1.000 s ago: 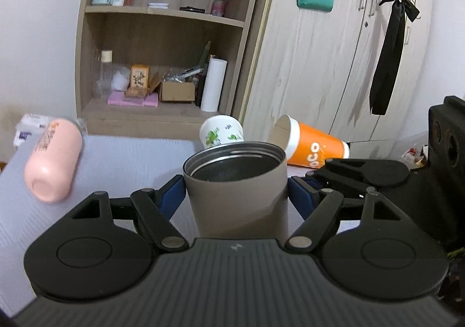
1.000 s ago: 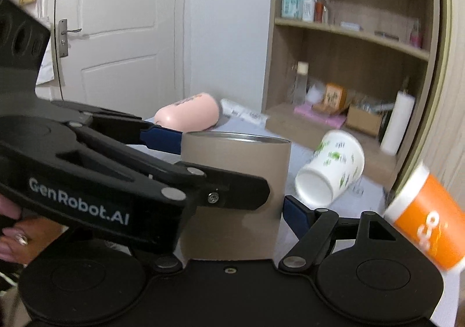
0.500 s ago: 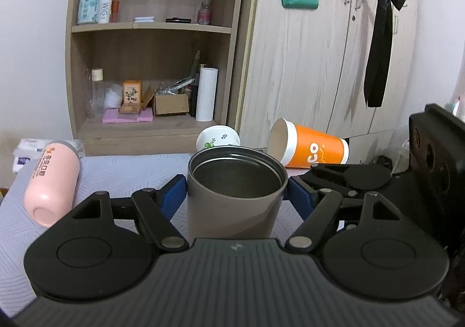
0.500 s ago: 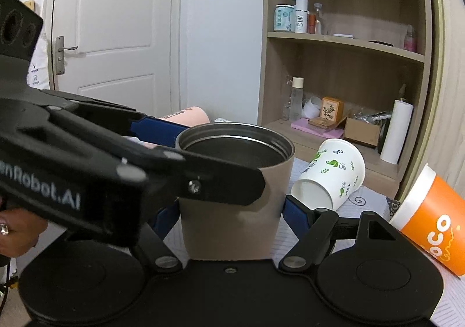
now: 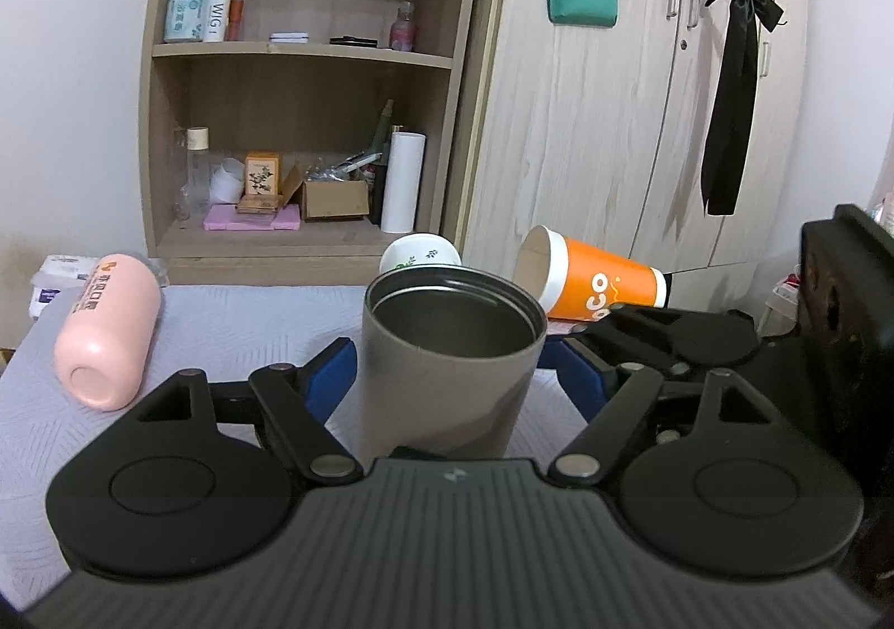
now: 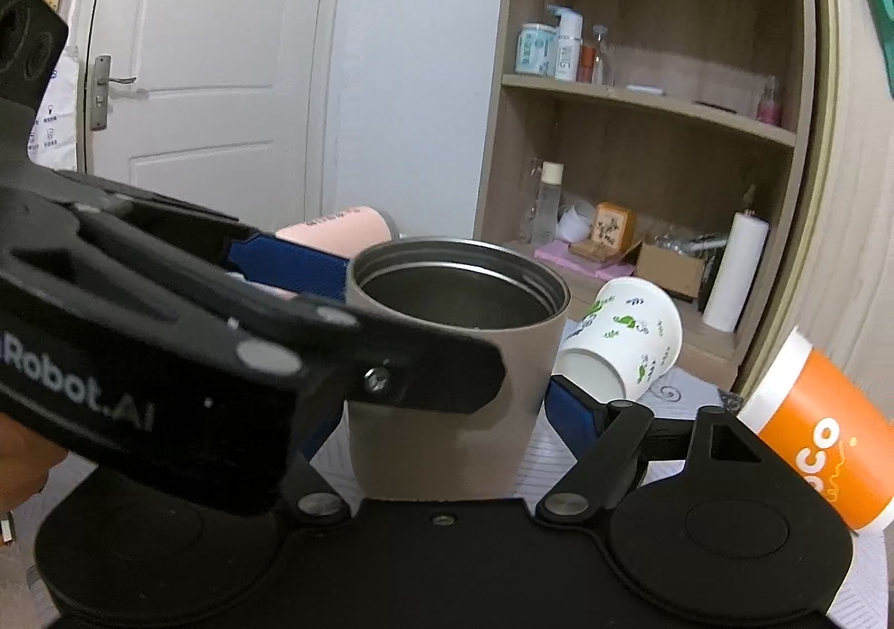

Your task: Flip cup upright

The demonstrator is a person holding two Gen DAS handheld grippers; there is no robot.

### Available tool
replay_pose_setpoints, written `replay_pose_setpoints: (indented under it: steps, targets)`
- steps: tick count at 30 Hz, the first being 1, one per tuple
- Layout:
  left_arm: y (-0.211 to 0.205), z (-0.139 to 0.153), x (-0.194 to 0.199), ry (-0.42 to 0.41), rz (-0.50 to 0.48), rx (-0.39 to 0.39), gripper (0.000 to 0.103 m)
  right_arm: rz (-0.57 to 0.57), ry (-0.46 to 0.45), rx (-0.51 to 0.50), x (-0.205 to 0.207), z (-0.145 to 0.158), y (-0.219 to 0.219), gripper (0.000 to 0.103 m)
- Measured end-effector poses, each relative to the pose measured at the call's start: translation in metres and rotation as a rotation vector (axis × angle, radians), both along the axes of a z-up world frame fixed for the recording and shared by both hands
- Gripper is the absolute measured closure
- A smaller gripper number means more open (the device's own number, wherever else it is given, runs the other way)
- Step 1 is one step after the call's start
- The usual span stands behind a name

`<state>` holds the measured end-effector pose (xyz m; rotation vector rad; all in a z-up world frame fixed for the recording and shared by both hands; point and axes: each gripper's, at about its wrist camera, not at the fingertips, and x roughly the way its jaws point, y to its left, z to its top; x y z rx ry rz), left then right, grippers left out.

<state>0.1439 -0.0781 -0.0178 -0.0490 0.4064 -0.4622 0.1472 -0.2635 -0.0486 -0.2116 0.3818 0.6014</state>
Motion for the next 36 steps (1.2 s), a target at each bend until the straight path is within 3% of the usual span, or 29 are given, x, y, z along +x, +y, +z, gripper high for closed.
replay_pose_setpoints:
  steps: [10,17,22,33,36]
  targets:
    - [0.017,0.011,-0.035,-0.009,0.05,-0.046,0.025,-0.072,-0.032,-0.012,-0.039,0.01,-0.007,0.019]
    - [0.026,0.019,-0.07,-0.073,0.113,-0.013,0.024,-0.168,-0.056,0.041,-0.078,0.011,-0.017,0.019]
    - [0.03,0.024,-0.093,-0.109,0.164,0.048,0.02,-0.222,-0.091,0.079,-0.102,0.016,-0.021,0.019]
    - [0.043,0.033,-0.126,-0.118,0.23,0.026,0.014,-0.292,-0.247,0.024,-0.147,0.034,-0.012,0.019]
    - [0.046,0.036,-0.132,-0.133,0.227,0.029,0.013,-0.307,-0.251,0.031,-0.153,0.04,-0.013,0.019]
